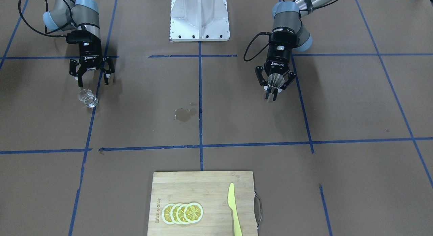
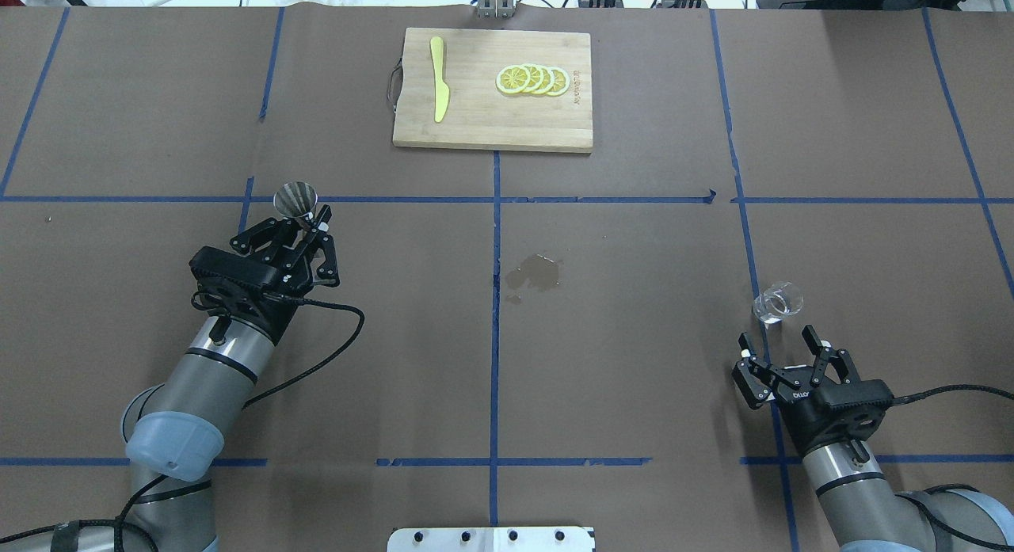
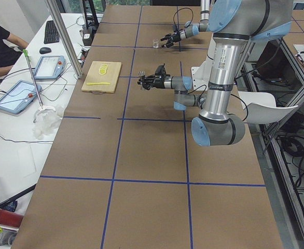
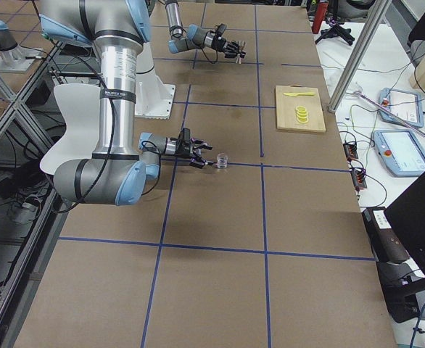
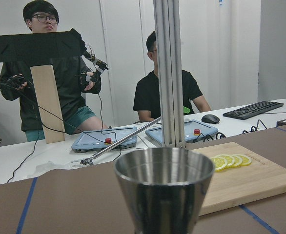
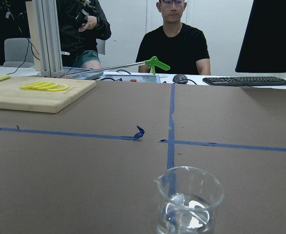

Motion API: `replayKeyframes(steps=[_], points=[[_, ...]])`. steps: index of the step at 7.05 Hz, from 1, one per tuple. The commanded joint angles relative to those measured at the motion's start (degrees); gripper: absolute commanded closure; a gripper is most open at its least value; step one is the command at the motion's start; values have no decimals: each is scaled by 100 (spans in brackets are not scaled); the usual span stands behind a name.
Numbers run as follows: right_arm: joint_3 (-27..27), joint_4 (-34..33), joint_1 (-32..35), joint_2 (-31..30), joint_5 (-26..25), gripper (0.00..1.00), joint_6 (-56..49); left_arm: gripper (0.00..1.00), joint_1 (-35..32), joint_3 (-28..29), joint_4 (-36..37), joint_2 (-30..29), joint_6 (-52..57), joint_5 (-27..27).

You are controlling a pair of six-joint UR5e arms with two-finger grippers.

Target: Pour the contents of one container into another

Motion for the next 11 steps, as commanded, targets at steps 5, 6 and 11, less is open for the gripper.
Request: replayKeyframes(steps=[5,6,11], points=[[-418,-10,455,344,209,2,30,100,-10,0,15,0,0,0],[-444,-10,525,370,296,2,21,100,-18,0,24,0,0,0],[-497,-10,631,397,473,3,21,100,-27,0,24,-9,9,0]])
